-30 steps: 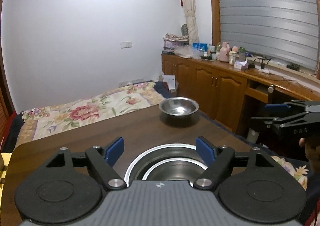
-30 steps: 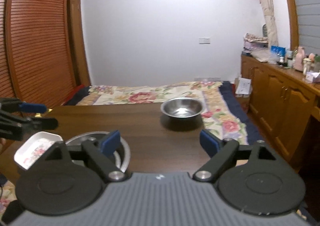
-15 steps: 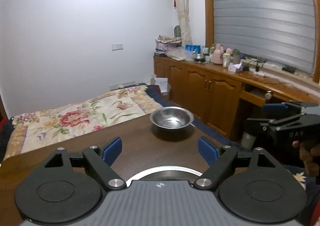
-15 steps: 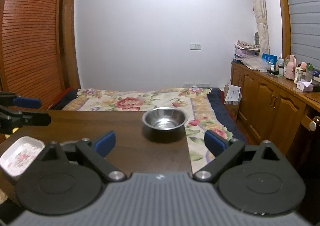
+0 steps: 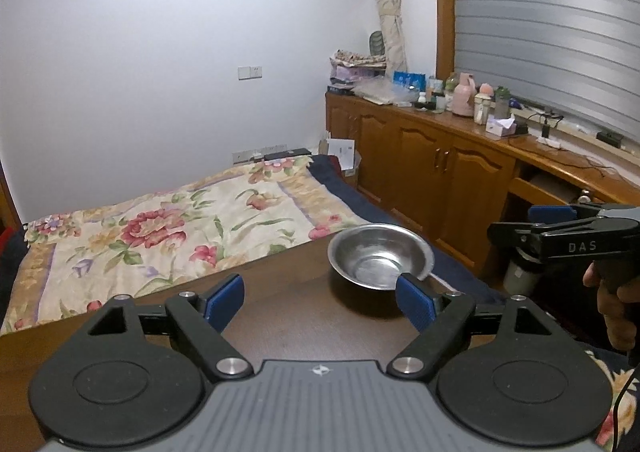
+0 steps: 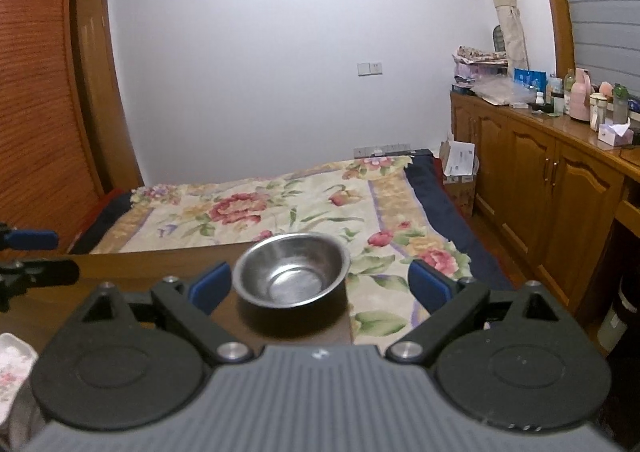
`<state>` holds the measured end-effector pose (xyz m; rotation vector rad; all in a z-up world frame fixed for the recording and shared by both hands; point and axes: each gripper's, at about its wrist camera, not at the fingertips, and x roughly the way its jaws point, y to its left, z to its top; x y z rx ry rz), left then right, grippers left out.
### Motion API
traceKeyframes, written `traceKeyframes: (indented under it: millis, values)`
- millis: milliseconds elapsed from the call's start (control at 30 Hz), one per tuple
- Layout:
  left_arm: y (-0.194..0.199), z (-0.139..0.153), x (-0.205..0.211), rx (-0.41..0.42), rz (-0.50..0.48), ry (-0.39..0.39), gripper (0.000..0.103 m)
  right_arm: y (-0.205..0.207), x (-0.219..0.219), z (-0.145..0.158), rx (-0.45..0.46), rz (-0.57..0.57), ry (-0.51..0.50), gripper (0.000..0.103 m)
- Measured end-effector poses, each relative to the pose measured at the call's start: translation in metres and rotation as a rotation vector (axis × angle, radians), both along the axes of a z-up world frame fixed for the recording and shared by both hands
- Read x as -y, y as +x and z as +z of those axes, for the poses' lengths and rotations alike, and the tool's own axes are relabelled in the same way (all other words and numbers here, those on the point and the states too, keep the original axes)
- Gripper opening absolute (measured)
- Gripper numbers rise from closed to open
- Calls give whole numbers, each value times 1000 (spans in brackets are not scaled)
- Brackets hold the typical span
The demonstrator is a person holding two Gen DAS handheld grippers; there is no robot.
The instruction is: Organize plates and bowls
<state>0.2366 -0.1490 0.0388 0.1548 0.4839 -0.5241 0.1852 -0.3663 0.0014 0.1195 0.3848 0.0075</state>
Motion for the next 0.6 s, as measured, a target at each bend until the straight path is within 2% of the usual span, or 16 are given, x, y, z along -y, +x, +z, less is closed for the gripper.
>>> traceKeyframes:
  millis: [367,467,600]
  values:
    - [52,-16,26,-50,8,57,85,50,10,-18,-63,28,3,94]
    - [63,-19,32,-54,-2,86,85,60,13,-22,-88,43,-1,91]
    - [77,-26,40,-69,-20,105,85,71,18,-29,-107,47,34,90]
